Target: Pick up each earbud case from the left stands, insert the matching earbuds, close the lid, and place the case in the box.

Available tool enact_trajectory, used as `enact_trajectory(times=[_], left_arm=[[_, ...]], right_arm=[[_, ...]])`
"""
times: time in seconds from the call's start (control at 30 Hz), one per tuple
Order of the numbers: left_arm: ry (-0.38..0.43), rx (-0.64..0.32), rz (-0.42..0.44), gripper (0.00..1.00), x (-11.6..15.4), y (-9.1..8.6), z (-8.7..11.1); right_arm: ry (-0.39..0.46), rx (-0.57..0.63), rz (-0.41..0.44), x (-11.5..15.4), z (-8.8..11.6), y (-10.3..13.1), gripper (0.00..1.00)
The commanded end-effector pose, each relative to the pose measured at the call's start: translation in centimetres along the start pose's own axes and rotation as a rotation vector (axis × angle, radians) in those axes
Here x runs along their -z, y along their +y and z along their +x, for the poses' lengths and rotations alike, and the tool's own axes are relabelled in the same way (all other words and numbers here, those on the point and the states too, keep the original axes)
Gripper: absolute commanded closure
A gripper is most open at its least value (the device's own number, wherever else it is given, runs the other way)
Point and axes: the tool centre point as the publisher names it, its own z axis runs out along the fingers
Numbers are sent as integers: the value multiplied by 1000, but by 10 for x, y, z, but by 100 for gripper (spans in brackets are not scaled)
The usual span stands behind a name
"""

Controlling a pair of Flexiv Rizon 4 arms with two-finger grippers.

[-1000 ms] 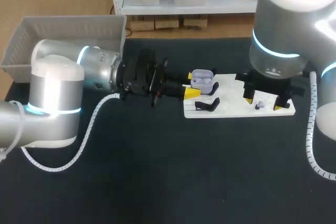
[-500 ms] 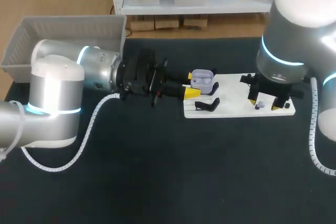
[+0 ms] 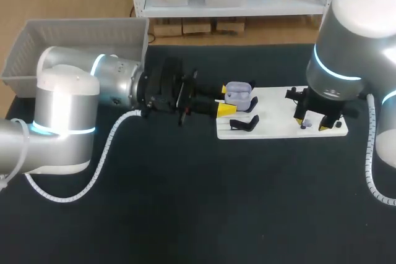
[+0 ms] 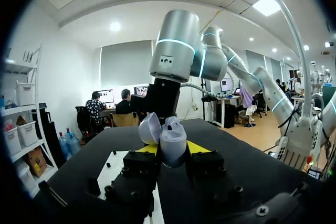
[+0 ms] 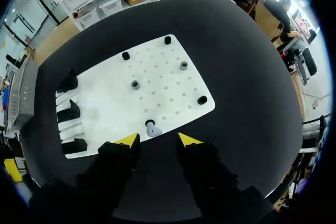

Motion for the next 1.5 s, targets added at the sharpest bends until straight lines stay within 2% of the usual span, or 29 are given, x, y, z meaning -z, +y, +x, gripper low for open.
enact_trajectory(times=[0.03,0.4,0.73,1.1,1.17,1.27,1.3,1.5], left_arm=[[-1,-3,-6,100,0,-1,0],[-1,-3,-6,100,0,-1,0],[-1,-3,-6,100,0,-1,0],[-1,-3,-6,100,0,-1,0],[-1,-3,-6,100,0,-1,0],[-1,-3,-6,100,0,-1,0],[-1,-3,-6,100,0,-1,0],[-1,-3,-6,100,0,-1,0]], right_arm=[[6,-4,-5,-9,-4,3,58],[12,-13,-9,-16,-7,2,60],[16,-20,-23,-17,-9,4,70],[23,-19,-30,-19,-9,6,73],[22,-19,-28,-19,-9,6,76],[23,-19,-26,-20,-8,6,86],[24,-19,-25,-20,-7,6,100],[25,-21,-30,-14,-4,5,100]])
